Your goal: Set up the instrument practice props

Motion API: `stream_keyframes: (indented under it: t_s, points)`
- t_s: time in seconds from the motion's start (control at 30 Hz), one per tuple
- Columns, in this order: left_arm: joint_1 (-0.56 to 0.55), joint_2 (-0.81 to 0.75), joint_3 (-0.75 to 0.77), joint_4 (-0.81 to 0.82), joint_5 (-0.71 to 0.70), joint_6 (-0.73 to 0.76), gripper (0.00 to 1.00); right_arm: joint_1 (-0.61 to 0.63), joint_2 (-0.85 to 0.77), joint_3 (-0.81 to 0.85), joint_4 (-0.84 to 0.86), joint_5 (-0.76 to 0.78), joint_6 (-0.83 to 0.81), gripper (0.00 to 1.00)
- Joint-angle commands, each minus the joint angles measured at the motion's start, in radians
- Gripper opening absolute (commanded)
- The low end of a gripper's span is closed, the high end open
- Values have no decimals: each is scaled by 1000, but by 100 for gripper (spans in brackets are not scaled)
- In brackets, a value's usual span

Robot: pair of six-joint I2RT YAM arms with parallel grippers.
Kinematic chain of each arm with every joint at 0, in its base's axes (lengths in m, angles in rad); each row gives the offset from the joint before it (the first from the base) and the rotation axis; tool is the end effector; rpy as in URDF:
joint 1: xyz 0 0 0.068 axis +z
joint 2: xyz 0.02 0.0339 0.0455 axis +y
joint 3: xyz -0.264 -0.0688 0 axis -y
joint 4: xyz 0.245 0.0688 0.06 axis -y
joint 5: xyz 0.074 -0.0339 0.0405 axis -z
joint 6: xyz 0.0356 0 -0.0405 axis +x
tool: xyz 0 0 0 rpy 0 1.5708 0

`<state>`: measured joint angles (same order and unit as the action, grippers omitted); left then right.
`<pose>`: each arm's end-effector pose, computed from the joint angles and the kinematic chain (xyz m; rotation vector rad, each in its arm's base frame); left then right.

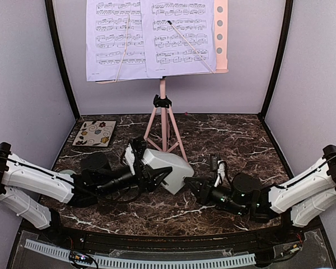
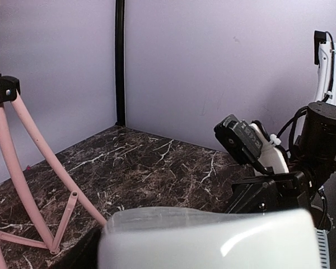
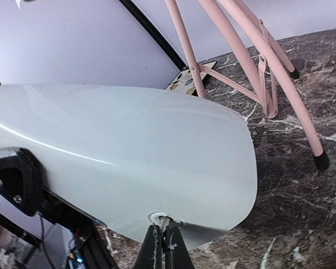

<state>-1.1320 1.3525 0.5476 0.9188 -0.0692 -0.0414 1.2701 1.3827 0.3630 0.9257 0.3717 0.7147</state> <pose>0.1232 -0.2567 0.2487 0.7386 1.3313 -0.9002 0.0884 0.2414 0.1855 -0.1946 1.7916 1.1712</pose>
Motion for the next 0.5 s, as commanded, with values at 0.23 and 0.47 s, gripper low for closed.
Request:
stream_keyframes:
  t_s: [0.23,0.47]
  points:
    - [-71,-40,-52,212,69,182,17,-108,-30,-73,261,90,321,0]
    - [-72,-6,56,10,-135,68,16,-107,38,-44,187,48,311,0]
